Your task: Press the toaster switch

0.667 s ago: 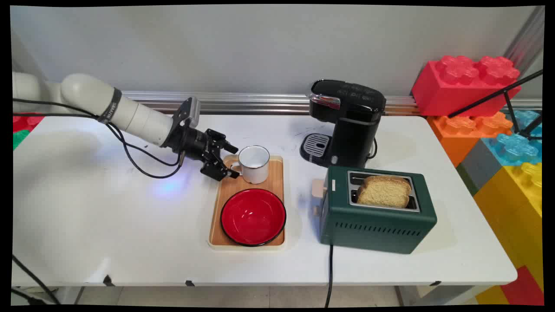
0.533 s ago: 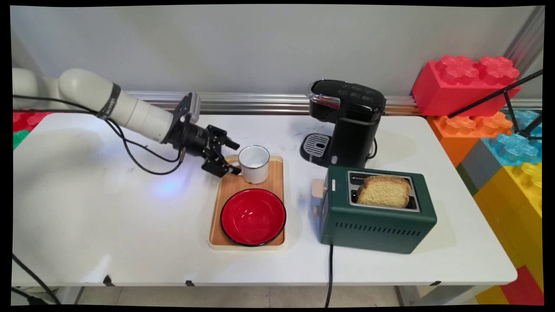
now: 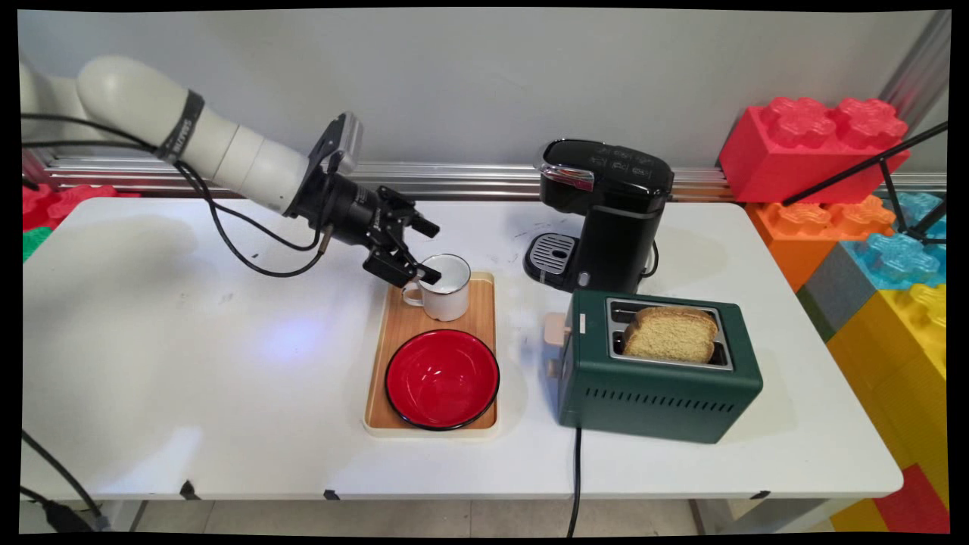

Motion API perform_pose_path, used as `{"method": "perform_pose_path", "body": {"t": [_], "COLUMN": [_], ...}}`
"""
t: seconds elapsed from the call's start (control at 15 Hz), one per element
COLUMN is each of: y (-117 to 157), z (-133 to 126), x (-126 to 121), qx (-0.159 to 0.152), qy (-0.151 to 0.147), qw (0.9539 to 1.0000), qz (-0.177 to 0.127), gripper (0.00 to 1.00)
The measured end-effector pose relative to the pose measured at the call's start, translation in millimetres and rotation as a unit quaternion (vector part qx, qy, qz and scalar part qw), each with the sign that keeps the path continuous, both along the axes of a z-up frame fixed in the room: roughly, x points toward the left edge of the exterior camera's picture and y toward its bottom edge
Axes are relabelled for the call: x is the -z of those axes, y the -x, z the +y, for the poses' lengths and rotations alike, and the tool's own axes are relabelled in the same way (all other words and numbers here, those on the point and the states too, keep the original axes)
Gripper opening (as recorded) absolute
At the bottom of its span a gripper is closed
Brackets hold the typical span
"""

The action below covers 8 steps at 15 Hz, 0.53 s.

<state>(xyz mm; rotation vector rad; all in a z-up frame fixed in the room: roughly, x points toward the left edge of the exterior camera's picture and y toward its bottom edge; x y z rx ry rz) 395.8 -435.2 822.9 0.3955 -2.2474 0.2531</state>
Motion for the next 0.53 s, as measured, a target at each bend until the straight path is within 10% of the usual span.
{"method": "perform_pose_path", "body": {"t": [0.53], "y": [62.8], "z": [20.5], "x": [-51.8], "qx": [0.064], "qy": [-0.028], "qw": [0.9975], "qz": [0.012], "gripper": [1.0]}}
